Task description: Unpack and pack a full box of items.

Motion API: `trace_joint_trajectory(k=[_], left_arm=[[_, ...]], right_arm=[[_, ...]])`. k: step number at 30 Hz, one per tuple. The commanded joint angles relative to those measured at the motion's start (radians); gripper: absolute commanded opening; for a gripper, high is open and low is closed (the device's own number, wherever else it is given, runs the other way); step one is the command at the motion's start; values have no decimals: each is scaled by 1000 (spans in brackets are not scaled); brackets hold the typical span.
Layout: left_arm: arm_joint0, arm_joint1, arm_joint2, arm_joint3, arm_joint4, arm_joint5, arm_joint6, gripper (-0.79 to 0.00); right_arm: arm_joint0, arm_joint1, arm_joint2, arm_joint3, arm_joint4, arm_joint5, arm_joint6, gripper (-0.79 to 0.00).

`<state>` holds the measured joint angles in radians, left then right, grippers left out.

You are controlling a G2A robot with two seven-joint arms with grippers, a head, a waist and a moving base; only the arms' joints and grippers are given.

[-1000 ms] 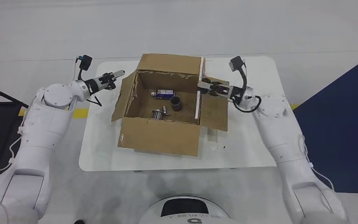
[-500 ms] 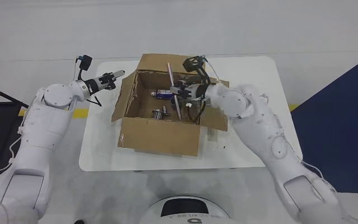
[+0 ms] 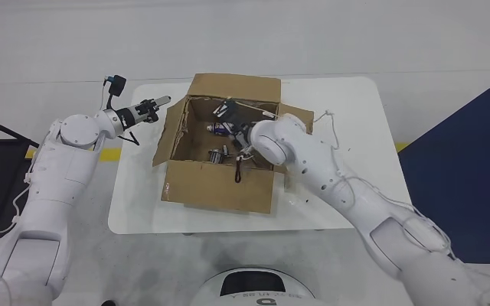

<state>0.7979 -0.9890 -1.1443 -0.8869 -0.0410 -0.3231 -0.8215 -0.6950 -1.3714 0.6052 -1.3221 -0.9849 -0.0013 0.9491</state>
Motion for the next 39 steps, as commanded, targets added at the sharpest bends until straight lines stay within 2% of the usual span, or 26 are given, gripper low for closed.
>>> trace_joint_trajectory(k=[1,2,3,7,8,9,10,11,14,15,17,20,24,27,29,31,33,39], left_arm=[[0,0,0,0,0,0,0,0],[0,0,0,0,0,0,0,0],[0,0,0,0,0,0,0,0],[0,0,0,0,0,0,0,0],[0,0,0,0,0,0,0,0],[0,0,0,0,0,0,0,0],[0,0,0,0,0,0,0,0],[0,0,0,0,0,0,0,0],[0,0,0,0,0,0,0,0],[0,0,0,0,0,0,0,0],[0,0,0,0,0,0,0,0],[0,0,0,0,0,0,0,0],[0,0,0,0,0,0,0,0],[0,0,0,0,0,0,0,0],[0,0,0,0,0,0,0,0],[0,0,0,0,0,0,0,0],[0,0,0,0,0,0,0,0],[0,0,0,0,0,0,0,0]], right_arm=[[16,-12,-15,26,4,-3,7,-686],[22,-18,-20,39,9,-8,12,-653],[28,-23,-24,50,12,-13,16,-579],[45,-39,-34,83,23,-35,26,-428],[47,-41,-32,87,28,-43,23,-277],[48,-42,-26,87,36,-54,20,-163],[49,-42,-16,84,41,-61,15,-71],[48,-39,-3,76,42,-65,9,-37],[13,-14,79,2,52,-78,-38,-40],[-11,0,121,-36,62,-90,-57,-77],[-83,34,228,-117,80,-125,-93,-99],[-227,87,411,-235,114,-223,-136,-123],[-404,139,645,-301,223,-398,-198,-95],[-485,162,771,-266,324,-528,-237,-68],[-518,175,837,-213,405,-631,-255,-62],[-525,183,877,-156,463,-684,-262,-40],[-519,190,910,-78,523,-720,-261,0],[-434,203,919,179,724,-841,-186,0]])
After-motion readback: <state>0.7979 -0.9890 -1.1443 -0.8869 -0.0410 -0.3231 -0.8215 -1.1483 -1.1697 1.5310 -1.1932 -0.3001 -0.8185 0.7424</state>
